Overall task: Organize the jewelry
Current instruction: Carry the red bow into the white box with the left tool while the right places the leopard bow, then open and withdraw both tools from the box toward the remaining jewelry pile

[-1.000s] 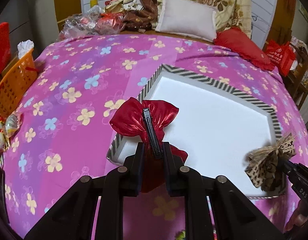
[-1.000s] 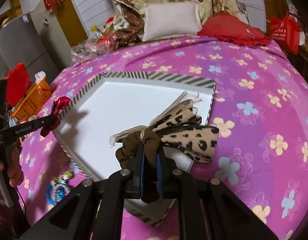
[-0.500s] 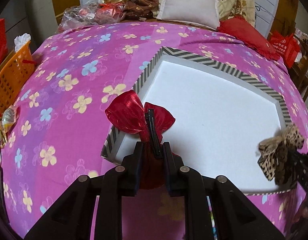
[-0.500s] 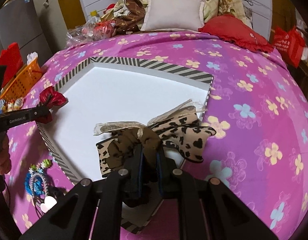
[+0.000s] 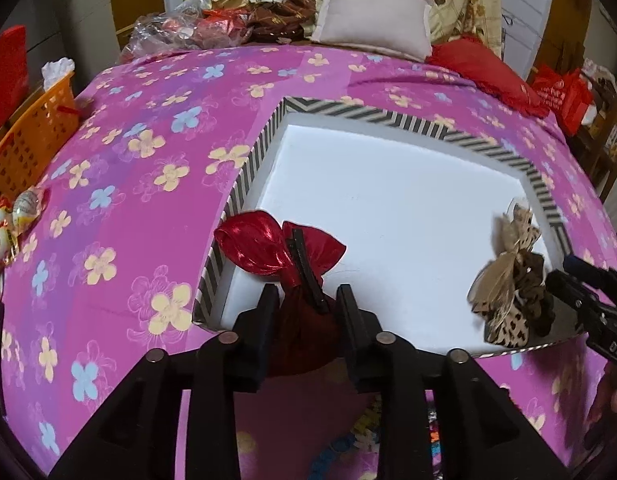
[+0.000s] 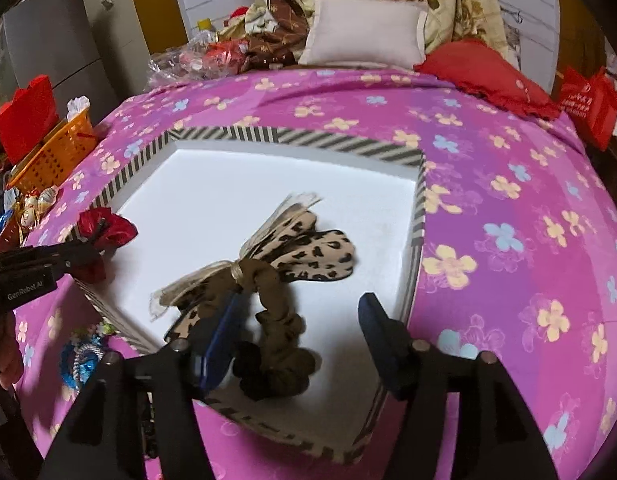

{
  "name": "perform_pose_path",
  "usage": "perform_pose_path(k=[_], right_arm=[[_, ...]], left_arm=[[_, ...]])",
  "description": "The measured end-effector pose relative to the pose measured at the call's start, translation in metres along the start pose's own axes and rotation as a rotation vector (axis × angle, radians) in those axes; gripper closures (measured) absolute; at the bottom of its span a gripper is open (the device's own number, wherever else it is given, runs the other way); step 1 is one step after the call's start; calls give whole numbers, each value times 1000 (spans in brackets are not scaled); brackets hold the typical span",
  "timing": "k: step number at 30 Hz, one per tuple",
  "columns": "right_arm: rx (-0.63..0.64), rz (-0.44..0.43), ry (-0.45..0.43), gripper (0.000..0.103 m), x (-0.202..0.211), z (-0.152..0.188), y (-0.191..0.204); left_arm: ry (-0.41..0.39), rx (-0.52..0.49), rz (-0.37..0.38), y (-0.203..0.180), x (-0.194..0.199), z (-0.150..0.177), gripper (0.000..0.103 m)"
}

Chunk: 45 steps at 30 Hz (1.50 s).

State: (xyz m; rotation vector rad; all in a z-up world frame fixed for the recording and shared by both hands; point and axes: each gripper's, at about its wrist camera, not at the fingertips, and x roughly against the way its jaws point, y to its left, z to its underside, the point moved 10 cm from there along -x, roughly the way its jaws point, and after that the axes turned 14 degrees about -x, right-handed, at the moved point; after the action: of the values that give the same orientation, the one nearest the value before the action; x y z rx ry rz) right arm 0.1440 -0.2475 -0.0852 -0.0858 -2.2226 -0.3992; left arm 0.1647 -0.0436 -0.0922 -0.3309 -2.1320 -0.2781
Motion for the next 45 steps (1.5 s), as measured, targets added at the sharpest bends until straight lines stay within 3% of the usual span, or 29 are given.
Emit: perform_pose_path(k=[4, 9, 19, 32, 35, 45], right_arm=[[-26, -7, -24, 33, 21, 0, 0], [-30, -21, -66, 30, 51, 7, 4], [-27, -52, -137, 26, 96, 28, 21], [-15, -59, -154, 22, 121, 54, 31], [-3, -61, -150, 17, 125, 59, 35], [10, -54, -138, 14, 128, 70, 42]], left_arm=[[-42, 56, 25, 5, 13, -4, 89], [-108, 62, 8, 9, 38, -8, 77], [-175, 43, -29, 3, 84, 2, 77], [-197, -20, -86, -11, 116, 31, 77], [-199, -25, -96, -13, 120, 37, 77], [-178, -2, -85, -14, 121, 57, 77]])
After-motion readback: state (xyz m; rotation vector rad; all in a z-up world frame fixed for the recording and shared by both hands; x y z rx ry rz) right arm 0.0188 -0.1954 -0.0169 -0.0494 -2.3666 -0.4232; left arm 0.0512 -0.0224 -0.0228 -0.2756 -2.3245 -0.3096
